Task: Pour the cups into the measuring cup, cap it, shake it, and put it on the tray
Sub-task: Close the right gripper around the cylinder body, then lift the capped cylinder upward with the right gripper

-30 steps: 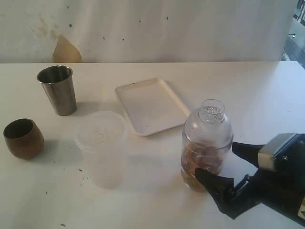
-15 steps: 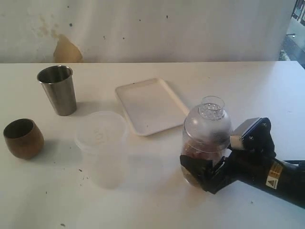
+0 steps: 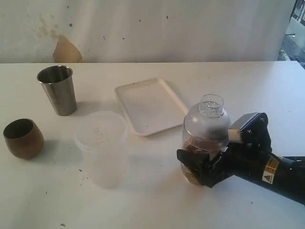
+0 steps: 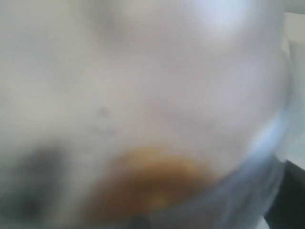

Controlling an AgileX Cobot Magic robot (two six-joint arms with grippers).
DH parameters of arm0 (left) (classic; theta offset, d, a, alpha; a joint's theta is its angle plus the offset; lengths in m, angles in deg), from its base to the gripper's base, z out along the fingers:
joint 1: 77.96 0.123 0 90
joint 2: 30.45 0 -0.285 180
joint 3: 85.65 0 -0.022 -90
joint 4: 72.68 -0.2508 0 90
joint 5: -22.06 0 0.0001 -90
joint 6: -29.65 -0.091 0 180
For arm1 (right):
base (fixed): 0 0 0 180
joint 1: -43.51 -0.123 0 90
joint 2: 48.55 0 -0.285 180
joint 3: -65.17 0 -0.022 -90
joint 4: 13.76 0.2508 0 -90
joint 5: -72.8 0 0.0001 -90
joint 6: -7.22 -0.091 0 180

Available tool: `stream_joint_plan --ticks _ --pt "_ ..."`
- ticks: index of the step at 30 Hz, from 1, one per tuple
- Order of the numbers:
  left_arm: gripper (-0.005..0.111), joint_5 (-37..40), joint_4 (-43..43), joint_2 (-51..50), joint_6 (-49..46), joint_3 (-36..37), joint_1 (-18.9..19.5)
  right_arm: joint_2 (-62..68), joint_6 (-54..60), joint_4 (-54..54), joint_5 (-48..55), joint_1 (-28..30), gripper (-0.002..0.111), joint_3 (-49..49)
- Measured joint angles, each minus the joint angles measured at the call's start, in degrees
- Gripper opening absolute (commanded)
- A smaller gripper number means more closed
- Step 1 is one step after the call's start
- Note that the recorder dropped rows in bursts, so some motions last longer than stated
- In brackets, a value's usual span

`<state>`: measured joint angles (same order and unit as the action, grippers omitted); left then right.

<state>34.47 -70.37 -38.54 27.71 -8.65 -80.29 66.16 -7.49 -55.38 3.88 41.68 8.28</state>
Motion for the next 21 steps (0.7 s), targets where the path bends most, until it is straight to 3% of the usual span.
stream_joint_plan --ticks 10,12,14,17,21 --pt "0.000 0.00 0.00 0.00 0.00 0.00 0.00 0.00 -0.27 0.34 0.00 -1.66 0.103 0.83" --pt "0.000 0.00 0.00 0.00 0.00 0.00 0.00 0.00 -0.27 0.46 0.00 -1.70 0.088 0.83" --pt "0.000 0.00 0.00 0.00 0.00 0.00 0.00 0.00 -0.27 0.87 0.00 -1.70 0.039 0.83" --pt "0.000 0.00 0.00 0.00 0.00 0.00 0.00 0.00 -0.43 1.14 0.00 -1.70 0.001 0.83" --pt "0.000 0.00 0.00 0.00 0.00 0.00 0.00 0.00 -1.65 1.26 0.00 -1.70 0.001 1.16"
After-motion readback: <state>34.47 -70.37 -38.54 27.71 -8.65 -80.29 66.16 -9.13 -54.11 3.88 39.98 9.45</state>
